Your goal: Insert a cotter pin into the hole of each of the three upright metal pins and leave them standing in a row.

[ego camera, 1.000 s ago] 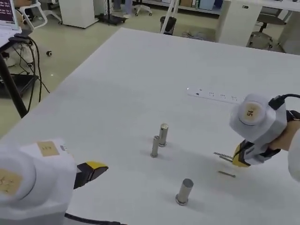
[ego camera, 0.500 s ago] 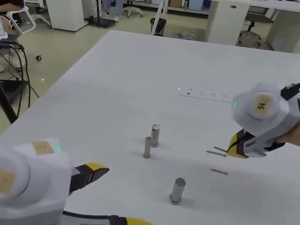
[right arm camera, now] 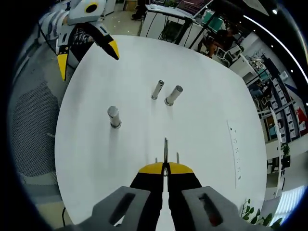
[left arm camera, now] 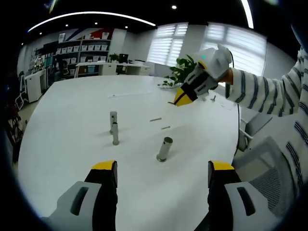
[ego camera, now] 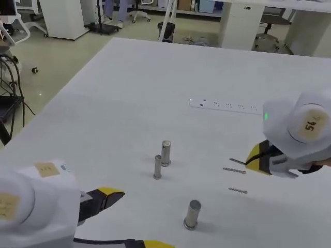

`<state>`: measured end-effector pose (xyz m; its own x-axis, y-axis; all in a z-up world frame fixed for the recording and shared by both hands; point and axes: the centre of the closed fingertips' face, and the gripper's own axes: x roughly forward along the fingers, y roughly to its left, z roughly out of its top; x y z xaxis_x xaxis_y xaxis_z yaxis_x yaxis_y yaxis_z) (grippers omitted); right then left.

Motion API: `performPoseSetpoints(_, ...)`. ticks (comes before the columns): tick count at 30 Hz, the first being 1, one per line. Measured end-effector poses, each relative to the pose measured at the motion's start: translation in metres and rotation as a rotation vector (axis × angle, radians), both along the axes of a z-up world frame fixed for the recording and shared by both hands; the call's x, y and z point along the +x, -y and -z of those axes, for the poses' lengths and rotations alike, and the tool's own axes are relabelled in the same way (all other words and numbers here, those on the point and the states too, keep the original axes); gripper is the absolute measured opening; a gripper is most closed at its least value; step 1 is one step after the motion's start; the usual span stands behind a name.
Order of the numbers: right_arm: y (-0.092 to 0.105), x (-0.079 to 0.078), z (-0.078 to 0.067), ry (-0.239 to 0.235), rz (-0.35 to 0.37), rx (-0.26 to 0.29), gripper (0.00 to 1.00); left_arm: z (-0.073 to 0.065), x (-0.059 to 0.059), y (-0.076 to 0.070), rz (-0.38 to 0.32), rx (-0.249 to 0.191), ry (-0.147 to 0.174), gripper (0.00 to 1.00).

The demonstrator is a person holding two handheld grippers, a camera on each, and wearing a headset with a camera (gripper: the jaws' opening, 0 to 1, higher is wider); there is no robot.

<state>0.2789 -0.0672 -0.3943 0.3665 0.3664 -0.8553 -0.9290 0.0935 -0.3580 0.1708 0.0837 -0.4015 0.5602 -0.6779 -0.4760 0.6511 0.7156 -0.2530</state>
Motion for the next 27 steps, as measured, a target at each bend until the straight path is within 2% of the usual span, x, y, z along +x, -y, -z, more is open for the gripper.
performPoseSetpoints(5, -0.003, -0.005, -0.009, 0.045, -0.007, 0.038, 0.0, -0.004, 0.005, 0.0, -0.012, -0.009, 0.009, 0.74)
performPoseSetpoints(8, -0.005, -0.008, -0.011, 0.081, -0.019, 0.031, 0.0, -0.008, 0.008, 0.002, -0.011, -0.023, 0.016, 0.7)
performPoseSetpoints(9, -0.006, -0.009, -0.011, 0.089, -0.022, 0.027, 0.0, -0.01, 0.009, 0.002, -0.012, -0.033, 0.02, 0.68)
performPoseSetpoints(10, -0.006, -0.011, -0.011, 0.094, -0.026, 0.025, 0.0, -0.015, 0.013, 0.004, -0.031, -0.077, 0.023, 0.67)
performPoseSetpoints(12, -0.009, -0.015, -0.011, 0.088, -0.022, 0.043, 0.0, -0.019, 0.016, 0.003, -0.054, -0.121, 0.023, 0.64)
performPoseSetpoints(14, -0.013, -0.016, -0.013, 0.104, -0.014, 0.07, 0.0, -0.02, 0.017, 0.003, -0.052, -0.12, 0.027, 0.62)
performPoseSetpoints(18, -0.019, -0.021, -0.016, 0.151, -0.021, 0.078, 0.0, -0.021, 0.019, 0.005, -0.052, -0.137, 0.023, 0.6)
performPoseSetpoints(27, -0.04, -0.038, -0.018, 0.199, -0.061, 0.103, 0.0, -0.03, 0.028, 0.017, -0.063, -0.226, 0.008, 0.52)
